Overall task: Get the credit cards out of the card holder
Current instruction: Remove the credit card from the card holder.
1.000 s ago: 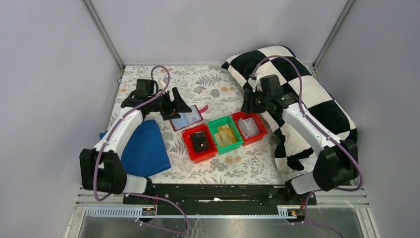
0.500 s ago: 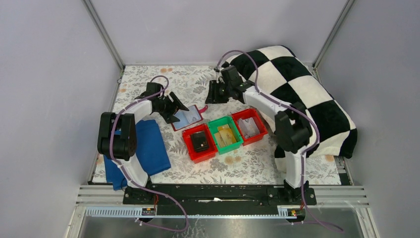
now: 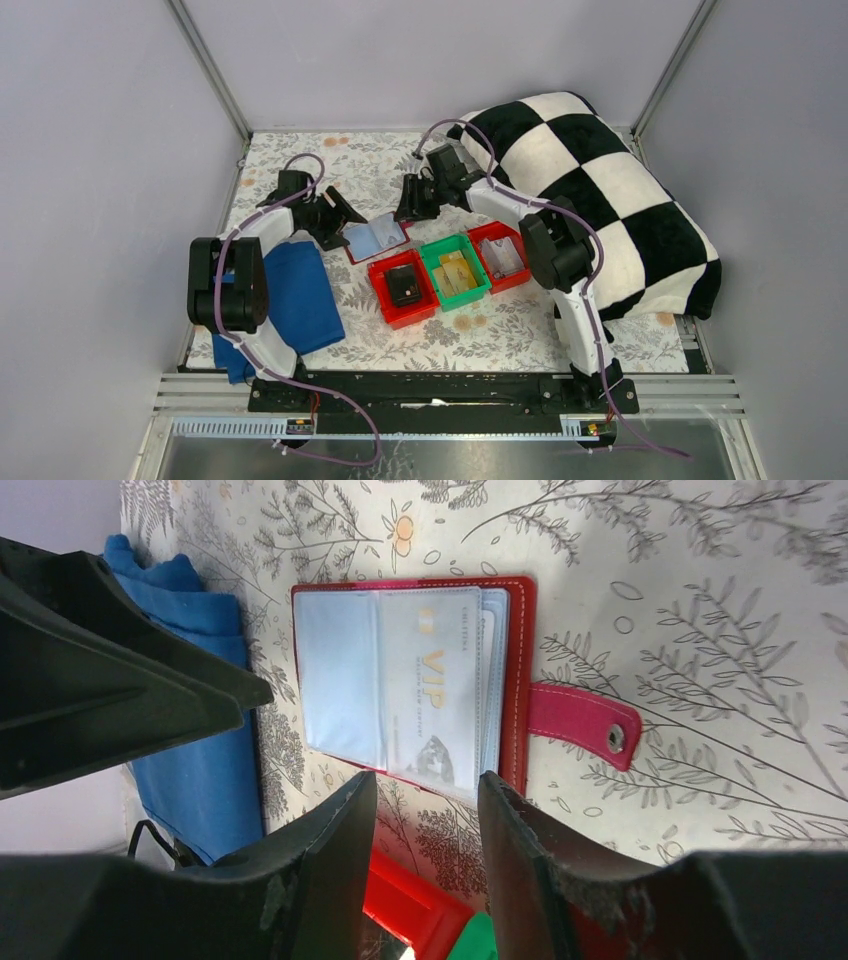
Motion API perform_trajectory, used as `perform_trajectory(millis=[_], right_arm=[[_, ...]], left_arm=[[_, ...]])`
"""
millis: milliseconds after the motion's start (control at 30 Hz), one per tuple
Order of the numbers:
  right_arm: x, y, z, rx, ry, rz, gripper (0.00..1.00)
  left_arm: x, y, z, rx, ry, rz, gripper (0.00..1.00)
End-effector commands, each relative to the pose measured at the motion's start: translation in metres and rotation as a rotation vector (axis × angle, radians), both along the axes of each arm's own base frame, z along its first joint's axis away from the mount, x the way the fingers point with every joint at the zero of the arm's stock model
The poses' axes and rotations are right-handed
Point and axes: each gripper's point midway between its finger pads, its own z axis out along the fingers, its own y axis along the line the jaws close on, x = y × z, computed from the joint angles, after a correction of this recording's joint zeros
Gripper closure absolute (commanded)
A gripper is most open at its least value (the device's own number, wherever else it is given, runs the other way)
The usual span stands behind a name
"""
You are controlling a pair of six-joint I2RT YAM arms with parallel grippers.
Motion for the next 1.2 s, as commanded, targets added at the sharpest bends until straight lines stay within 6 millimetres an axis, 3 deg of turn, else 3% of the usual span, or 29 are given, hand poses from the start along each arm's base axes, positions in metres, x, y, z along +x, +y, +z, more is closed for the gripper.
perform_trajectory(millis=[0,367,533,1167], right_arm=[[-0.004,0.025,0.006,0.052,-0.011,0.041,0.51],[-0.005,0.025,-0.032,-0.002,0.03,0.025,0.51],[-0.013,0.024,-0.035,0.005,0.045,0.038,0.51],[-0.034,0.055,0.018,0.173,0.025,0.112,0.52]], left_arm=[[-0.007,0.008,-0.001,0.049,-0.025,0.005,0.24],[-0.014,0.004,-0.03,0.033,0.027,-0.025,0.24],[-0.016,0.003,-0.035,0.025,0.034,-0.041,0.24],[-0.01,-0.002,-0.032,0.009,0.0,-0.093,0.23]])
